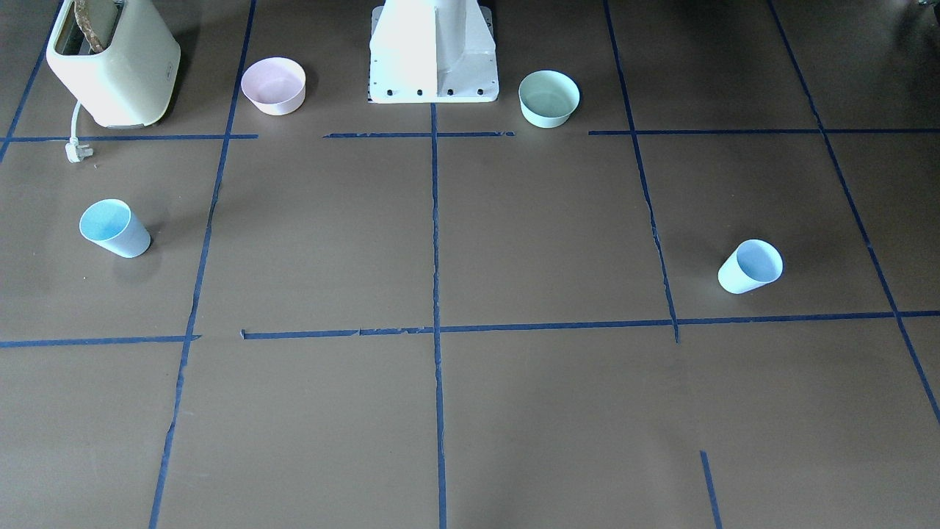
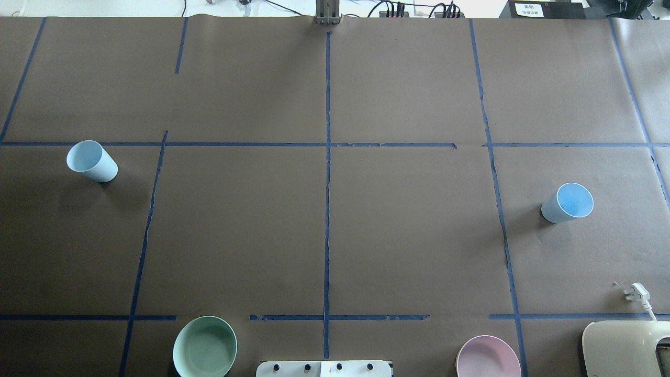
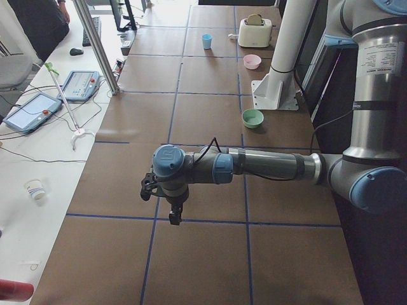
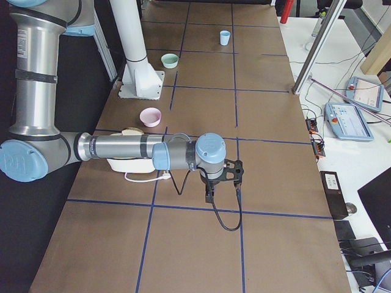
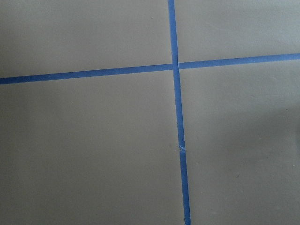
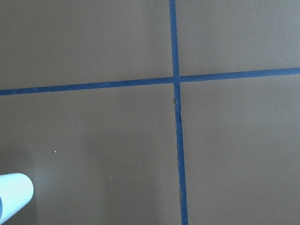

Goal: Stack blue cups with both arms

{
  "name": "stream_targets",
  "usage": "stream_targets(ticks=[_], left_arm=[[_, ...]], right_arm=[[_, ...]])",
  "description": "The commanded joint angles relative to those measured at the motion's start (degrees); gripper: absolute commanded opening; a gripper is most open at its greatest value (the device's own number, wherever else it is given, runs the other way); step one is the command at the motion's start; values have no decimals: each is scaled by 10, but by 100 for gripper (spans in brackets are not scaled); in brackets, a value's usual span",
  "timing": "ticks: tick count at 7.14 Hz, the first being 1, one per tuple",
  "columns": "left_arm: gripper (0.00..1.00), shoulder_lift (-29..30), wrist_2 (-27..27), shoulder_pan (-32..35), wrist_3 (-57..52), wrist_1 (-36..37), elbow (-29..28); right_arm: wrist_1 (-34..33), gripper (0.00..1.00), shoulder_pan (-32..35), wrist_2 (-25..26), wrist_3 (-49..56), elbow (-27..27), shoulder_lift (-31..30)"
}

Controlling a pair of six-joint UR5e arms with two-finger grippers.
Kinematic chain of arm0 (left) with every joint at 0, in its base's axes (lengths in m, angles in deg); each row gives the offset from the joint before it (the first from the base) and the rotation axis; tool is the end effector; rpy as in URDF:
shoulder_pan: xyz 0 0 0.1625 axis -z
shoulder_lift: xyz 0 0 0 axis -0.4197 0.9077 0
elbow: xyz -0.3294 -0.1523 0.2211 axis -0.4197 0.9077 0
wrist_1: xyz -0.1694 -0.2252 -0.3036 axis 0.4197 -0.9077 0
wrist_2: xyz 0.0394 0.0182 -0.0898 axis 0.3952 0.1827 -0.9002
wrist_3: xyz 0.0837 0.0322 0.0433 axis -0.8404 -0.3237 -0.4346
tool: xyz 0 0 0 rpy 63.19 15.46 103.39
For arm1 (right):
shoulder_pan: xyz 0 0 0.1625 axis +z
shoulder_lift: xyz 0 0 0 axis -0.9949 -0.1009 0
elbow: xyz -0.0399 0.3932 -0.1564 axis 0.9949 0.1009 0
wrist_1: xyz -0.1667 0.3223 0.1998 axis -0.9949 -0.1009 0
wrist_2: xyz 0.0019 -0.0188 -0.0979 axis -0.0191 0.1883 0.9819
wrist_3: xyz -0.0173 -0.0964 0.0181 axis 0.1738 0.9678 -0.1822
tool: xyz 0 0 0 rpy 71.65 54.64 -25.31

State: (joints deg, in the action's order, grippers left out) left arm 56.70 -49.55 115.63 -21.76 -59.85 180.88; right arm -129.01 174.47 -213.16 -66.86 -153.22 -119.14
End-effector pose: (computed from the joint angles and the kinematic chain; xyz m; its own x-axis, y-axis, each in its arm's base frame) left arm -0.0683 -0.4756 0.6065 0.6926 0.0613 -0.7187 -0.0210 0.9977 0.0648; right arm 0.0604 -0.4414 0.6150 0.6516 0.0609 0.7561 -0.0942 0.9956 0.0010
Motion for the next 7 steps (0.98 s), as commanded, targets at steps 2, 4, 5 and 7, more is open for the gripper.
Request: stream_targets(ticks=[2,4,5,7], left_arm=[[100,0,-59,-50,143,-1,80],[100,9,-55,-130,275,-56,96],[100,23,-52,-168,335,-88,90],[100,58,-2,-221,390,-92,77]], right_arm=[[-1,100,0,-2,0,-3,-1],[-1,100,0,-1,-1,-5,1],[-1,100,0,0,0,-6,6],[-1,100,0,-1,-1,-6,6]])
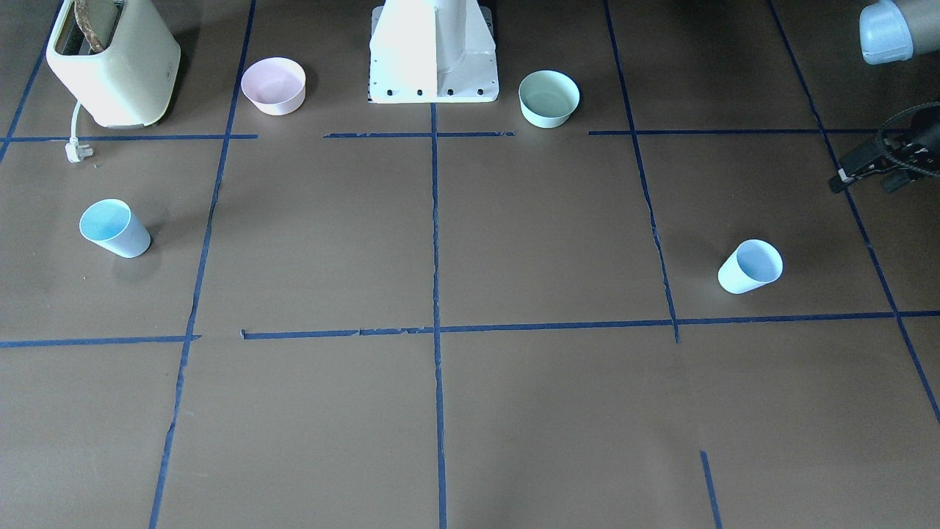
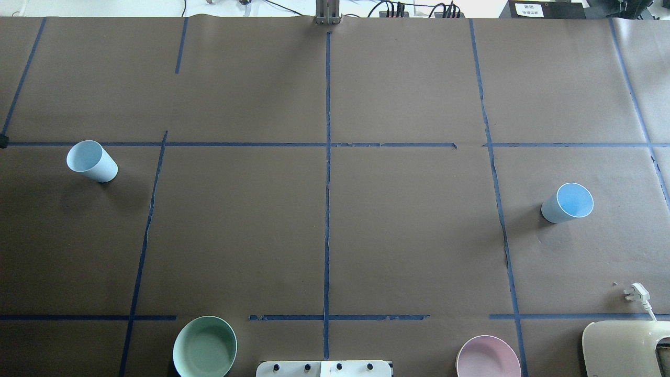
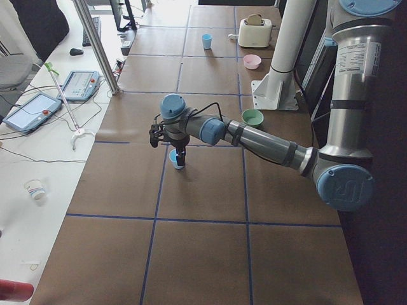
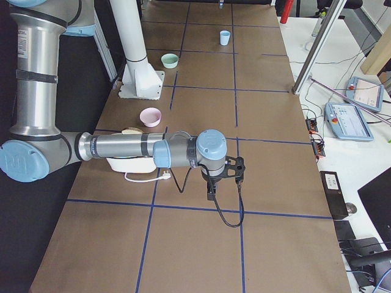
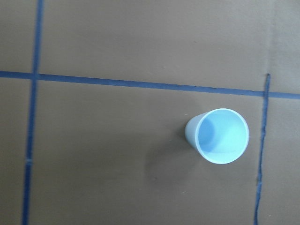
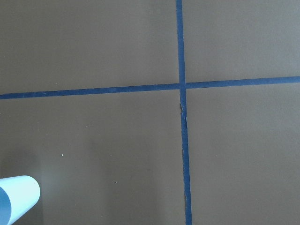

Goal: Stack blue cups with both arms

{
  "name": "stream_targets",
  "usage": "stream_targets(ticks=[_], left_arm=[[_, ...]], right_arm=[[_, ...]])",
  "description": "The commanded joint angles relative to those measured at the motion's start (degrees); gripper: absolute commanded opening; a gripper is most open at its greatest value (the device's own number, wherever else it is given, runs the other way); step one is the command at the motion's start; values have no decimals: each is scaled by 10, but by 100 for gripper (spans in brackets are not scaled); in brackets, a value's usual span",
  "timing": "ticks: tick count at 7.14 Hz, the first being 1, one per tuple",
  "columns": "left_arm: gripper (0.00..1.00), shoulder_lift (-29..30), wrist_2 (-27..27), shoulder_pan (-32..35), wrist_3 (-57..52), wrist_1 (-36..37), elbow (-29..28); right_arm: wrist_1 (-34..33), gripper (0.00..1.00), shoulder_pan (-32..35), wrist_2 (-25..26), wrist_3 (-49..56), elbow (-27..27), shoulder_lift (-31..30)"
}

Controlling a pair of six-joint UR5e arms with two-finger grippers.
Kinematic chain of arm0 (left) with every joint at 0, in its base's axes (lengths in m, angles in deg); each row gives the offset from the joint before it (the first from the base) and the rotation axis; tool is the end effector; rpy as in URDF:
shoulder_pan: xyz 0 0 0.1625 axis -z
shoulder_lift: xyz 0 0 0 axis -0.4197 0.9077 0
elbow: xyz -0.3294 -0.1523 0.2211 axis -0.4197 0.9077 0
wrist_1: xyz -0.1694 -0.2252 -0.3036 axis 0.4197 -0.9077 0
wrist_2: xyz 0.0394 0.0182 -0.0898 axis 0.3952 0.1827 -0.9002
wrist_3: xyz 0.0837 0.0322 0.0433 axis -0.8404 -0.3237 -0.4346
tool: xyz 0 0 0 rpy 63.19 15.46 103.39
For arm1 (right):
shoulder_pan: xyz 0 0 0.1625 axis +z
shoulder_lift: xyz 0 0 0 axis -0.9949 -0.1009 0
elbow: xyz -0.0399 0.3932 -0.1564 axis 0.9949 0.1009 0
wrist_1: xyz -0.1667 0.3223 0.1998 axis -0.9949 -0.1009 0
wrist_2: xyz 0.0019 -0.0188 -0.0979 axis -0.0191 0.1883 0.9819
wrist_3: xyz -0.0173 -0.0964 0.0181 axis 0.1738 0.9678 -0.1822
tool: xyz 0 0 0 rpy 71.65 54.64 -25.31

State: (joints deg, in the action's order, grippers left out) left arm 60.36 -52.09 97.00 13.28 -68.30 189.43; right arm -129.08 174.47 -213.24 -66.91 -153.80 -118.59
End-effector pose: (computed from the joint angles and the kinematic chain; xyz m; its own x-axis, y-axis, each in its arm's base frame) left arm 0.0974 -0.4945 0.4822 0.6088 -0.0679 -0.7904 0.0480 0.9977 -0.0488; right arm 0.0603 -0.4459 0.6057 0.6505 0.0476 0.7580 -0.0946 0.9953 0.0187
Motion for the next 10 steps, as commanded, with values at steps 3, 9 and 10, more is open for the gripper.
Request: stream_targets(ticks=[3,9,10], left_arm=[[100,68,35,-42,44,-49,-92],[97,68,84,-108,122,-141,-153],[96,70,84,-112,122,-142,-159]], right_arm=[[-1,100,0,0,0,1,3],[-1,100,0,0,0,0,9],[0,100,0,0,0,0,9]])
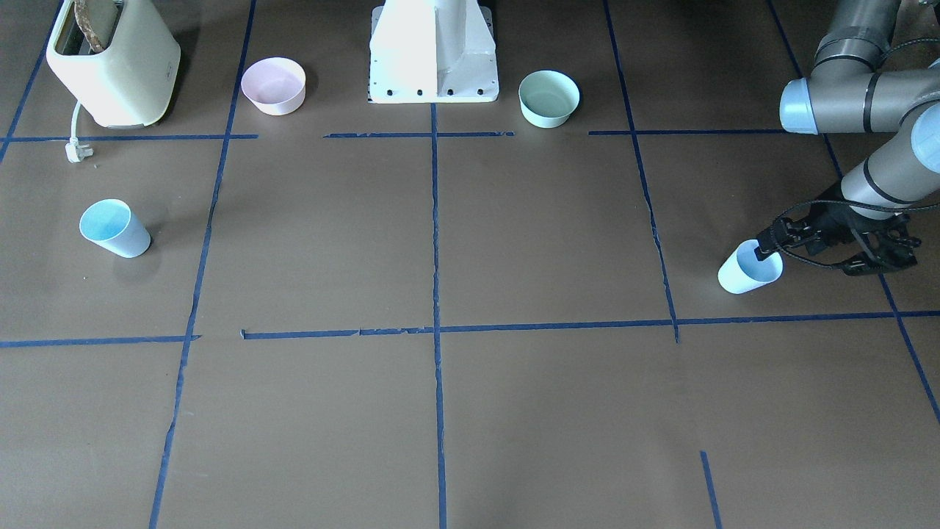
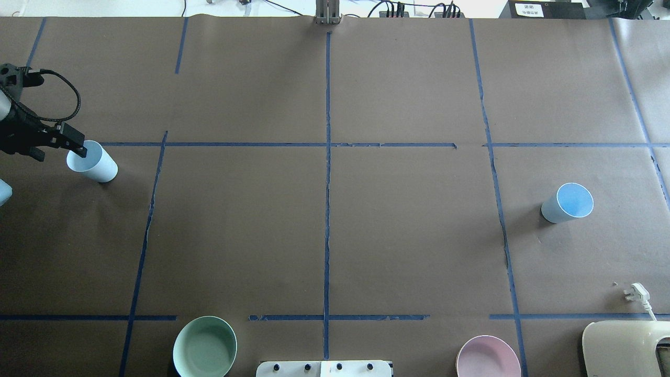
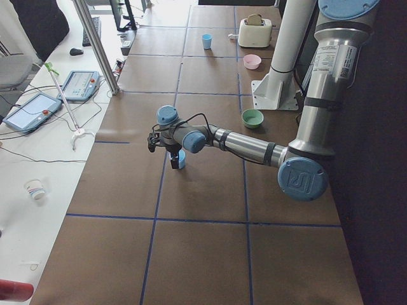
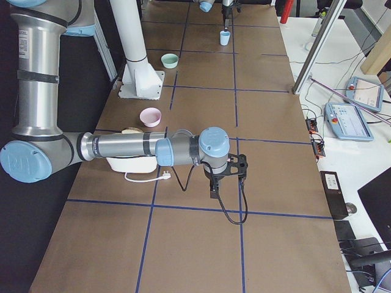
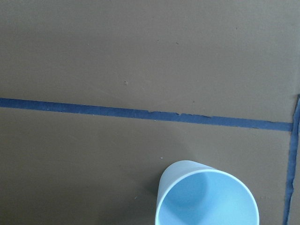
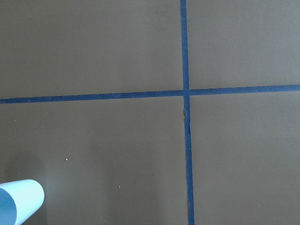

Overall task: Stack blue cups with both arms
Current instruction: 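Lower the left gripper onto the light-blue cup near it and grasp it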

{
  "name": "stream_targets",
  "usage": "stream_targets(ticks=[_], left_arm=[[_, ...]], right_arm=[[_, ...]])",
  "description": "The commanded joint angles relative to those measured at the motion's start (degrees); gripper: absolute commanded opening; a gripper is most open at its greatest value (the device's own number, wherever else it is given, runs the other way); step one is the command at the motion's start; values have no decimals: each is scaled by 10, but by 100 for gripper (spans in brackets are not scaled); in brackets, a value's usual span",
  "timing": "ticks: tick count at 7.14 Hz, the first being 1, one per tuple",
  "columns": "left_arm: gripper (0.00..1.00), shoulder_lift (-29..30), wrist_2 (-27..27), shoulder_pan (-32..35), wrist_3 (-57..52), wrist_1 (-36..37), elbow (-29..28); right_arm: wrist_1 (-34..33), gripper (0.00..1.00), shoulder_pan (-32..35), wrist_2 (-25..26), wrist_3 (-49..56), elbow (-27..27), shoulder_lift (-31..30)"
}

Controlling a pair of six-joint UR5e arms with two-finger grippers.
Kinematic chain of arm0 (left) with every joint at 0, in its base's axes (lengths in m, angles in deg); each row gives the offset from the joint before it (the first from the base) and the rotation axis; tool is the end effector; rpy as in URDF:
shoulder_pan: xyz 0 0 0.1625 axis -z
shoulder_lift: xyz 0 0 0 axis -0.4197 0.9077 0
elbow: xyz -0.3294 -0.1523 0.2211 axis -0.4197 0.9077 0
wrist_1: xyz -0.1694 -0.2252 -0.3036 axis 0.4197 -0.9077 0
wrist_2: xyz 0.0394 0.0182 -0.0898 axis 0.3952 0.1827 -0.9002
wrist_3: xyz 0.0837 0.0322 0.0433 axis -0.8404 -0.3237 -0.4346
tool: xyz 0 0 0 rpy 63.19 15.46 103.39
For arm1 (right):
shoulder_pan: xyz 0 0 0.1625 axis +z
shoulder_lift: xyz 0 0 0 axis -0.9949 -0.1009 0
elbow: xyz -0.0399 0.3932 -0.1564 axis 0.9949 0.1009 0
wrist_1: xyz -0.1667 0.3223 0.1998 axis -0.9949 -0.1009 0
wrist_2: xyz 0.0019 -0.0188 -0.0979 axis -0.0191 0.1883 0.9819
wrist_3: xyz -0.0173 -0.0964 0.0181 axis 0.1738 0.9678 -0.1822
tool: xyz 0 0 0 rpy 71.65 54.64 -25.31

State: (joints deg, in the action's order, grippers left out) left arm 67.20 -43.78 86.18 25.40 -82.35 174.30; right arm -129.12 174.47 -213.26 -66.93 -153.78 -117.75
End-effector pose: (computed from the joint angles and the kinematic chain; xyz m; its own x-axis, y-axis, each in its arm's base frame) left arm 0.2138 -0.5351 0.5295 0.6693 -0.0876 -0.7378 0.0615 0.9961 -0.0625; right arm 0.0603 -0.4523 0.5994 0.6503 0.0376 0.7588 -0.0948 0.9950 0.0319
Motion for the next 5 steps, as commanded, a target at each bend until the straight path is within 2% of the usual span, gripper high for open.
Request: stream_targets(ticks=[1,3,4,5], left_arm=[[95,6,1,-5,0,0,-12],[92,14,1,-19,1,-28,-45],[75,14,0,-19,0,-29,-45],[46,13,0,-19,-3,-29,-42]], right_arm=[[0,100,0,0,0,0,1],[-1,100,0,0,0,0,1],[-1,100,1,0,0,0,1],[-1,100,0,-1,0,0,0]])
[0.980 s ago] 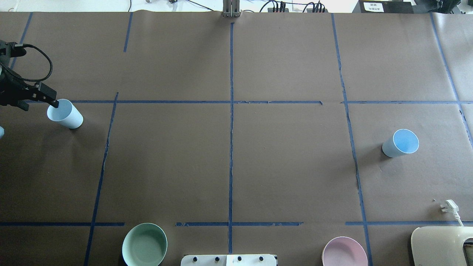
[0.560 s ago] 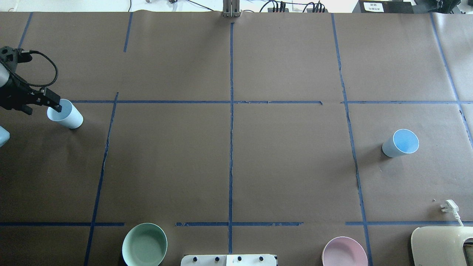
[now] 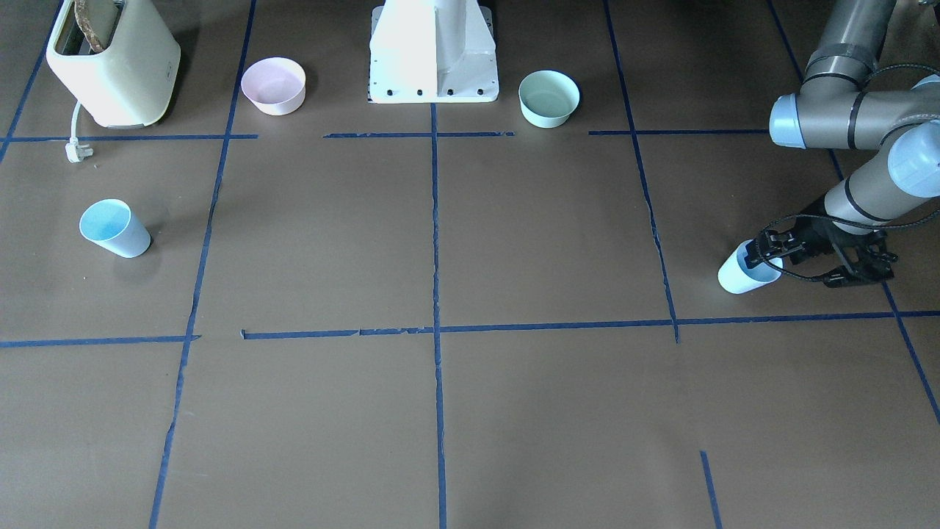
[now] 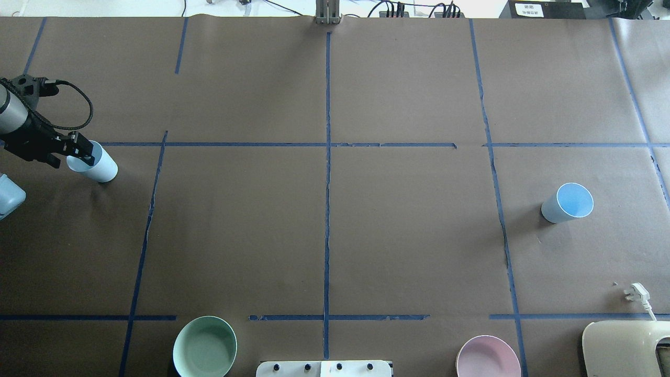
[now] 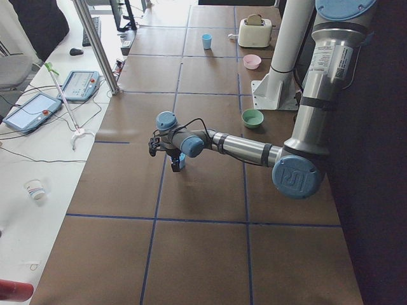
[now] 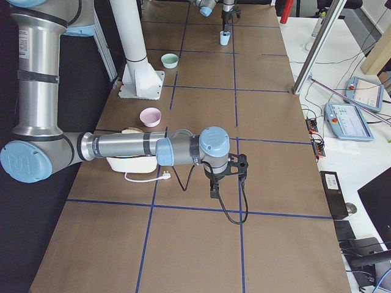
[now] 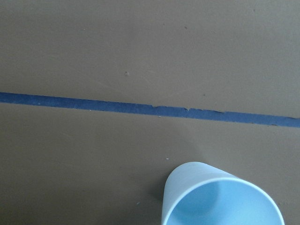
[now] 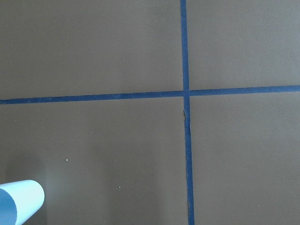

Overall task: Stack blue cups with both arms
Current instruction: 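Lower the left gripper onto the light-blue cup near it and grasp it, then lift the cup with the left gripper and carry it to the table center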

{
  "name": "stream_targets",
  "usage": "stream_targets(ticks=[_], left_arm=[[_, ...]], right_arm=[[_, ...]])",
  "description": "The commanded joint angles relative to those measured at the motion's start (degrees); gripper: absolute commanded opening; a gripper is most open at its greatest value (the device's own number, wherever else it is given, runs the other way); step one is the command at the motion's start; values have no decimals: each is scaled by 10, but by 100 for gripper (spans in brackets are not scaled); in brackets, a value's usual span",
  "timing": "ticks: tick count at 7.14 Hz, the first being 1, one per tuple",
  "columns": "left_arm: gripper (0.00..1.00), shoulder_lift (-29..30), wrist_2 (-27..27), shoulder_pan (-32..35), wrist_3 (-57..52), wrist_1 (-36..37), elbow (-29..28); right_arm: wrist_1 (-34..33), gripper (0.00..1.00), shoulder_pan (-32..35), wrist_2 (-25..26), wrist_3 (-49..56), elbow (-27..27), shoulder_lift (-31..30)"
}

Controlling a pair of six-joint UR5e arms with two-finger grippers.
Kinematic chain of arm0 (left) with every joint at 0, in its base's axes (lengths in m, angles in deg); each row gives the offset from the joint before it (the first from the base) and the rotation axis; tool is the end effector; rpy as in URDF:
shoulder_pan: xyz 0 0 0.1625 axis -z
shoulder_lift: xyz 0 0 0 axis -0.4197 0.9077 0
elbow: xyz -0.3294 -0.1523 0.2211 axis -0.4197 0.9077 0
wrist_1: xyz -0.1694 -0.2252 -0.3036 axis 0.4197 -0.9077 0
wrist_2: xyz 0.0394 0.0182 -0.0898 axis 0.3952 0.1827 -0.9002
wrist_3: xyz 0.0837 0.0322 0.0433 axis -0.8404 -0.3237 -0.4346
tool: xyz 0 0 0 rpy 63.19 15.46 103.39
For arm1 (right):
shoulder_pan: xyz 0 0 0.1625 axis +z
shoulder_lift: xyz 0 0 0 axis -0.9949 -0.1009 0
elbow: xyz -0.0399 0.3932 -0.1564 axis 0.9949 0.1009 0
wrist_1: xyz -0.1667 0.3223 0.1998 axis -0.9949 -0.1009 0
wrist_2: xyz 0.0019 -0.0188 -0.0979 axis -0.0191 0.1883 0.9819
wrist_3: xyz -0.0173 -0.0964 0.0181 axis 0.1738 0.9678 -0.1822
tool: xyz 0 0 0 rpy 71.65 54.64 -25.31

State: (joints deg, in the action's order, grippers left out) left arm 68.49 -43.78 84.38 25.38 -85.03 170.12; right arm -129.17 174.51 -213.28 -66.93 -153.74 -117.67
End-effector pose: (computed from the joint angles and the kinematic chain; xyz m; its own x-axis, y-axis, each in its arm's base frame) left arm 0.2369 -0.5390 0.5479 0.6731 -0.0685 -0.7363 0.0300 0.9974 -0.0654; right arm 0.0606 -0.4528 0.5991 0.6500 0.0382 0.7590 -0.0955 0.9949 0.0317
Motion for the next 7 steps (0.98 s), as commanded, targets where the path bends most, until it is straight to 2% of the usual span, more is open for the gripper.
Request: stream_targets(ticks=[1,2,3,4,5,6,7], left_arm=[[21,0,1,-1,-1,-2,2],[5,-1,1,0,2,-1,6],[0,-1,1,1,2,0,11],[0,-2,-2,3,3,15,31],[0,1,-4,6,3,87,77],[0,31,-3,6,3,176,128],[0,81,-1,6,4,267,156]], right_arm=[[0,100,0,-1,0,0,-1],[0,100,0,-2,1,-2,-1],[0,100,0,-3,1,-2,-1],[0,100,0,-4,0,-1,-1],[0,100,0,-3,0,-8,2],[1,100,0,-2,1,-9,-1],[1,100,0,-1,1,-7,-1]])
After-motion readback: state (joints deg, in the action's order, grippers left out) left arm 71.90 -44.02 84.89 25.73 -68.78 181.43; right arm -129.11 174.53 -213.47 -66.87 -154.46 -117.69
